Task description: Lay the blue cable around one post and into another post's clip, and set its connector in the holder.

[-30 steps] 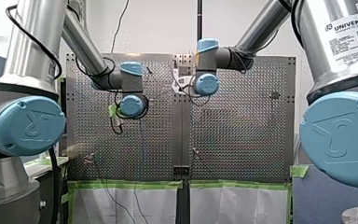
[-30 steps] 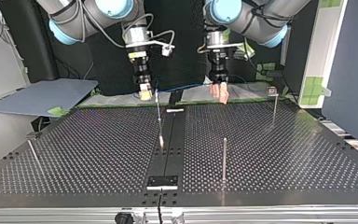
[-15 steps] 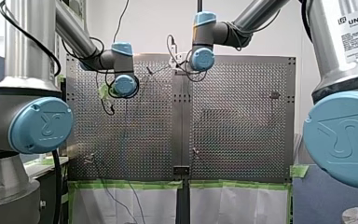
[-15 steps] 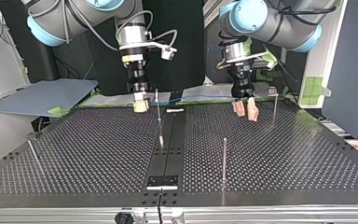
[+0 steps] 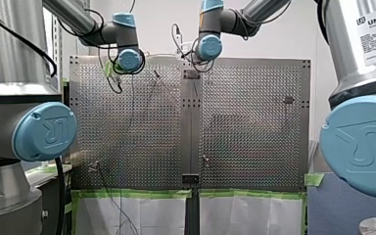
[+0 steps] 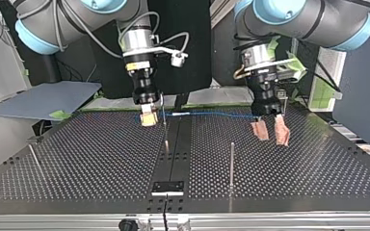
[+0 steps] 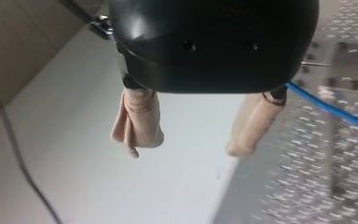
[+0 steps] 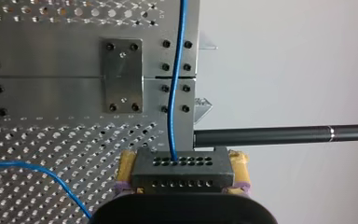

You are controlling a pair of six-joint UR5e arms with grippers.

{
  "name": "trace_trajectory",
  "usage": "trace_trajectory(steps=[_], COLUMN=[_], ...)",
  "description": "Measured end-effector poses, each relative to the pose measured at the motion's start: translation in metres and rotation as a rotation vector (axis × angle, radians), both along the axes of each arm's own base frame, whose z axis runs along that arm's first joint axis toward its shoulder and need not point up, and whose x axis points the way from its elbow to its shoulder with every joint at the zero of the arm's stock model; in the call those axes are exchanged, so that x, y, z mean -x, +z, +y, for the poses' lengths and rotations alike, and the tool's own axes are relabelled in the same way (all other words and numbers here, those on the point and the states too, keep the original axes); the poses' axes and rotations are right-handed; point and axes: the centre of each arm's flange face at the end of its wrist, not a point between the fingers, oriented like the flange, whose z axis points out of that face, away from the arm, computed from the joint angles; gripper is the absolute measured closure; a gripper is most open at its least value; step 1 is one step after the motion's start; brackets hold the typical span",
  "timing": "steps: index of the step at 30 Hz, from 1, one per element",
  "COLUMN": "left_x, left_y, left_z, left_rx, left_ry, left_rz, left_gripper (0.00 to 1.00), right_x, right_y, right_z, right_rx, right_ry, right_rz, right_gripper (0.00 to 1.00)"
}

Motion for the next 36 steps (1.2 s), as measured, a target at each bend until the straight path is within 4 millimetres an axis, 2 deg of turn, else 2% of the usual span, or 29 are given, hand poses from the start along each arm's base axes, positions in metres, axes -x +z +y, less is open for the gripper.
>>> trace_trajectory(steps=[5,11,14,23,31,36], left_x=[0.001,-0.014,-0.025,-0.05,-0.066,-0.085], left_y=[0.028,0.039,0.039,0.037,0.021,0.012], left_z=[0.005,0.006,0.005,0.007,0.027,0.043], left_rx=[0.007,-0.01,-0.022,-0.054,-0.078,-0.093], left_ry=[0.005,-0.003,-0.01,-0.027,-0.034,-0.033], left_rz=[-0.023,0.0,0.023,0.097,0.175,0.205], left_gripper=[0.0,0.0,0.0,0.0,0.0,0.0], right_x=[-0.008,-0.015,-0.016,-0.025,-0.035,-0.038], right_y=[0.006,0.018,0.026,0.032,0.044,0.052], right_z=[-0.006,-0.011,-0.016,-0.036,-0.054,-0.064], right_rx=[-0.015,-0.017,-0.01,-0.027,-0.014,0.002], right_ry=[0.011,0.02,0.019,0.017,0.02,0.016], right_rz=[0.019,0.024,0.015,0.018,-0.003,-0.021], right_gripper=[1.0,1.0,1.0,1.0,1.0,1.0])
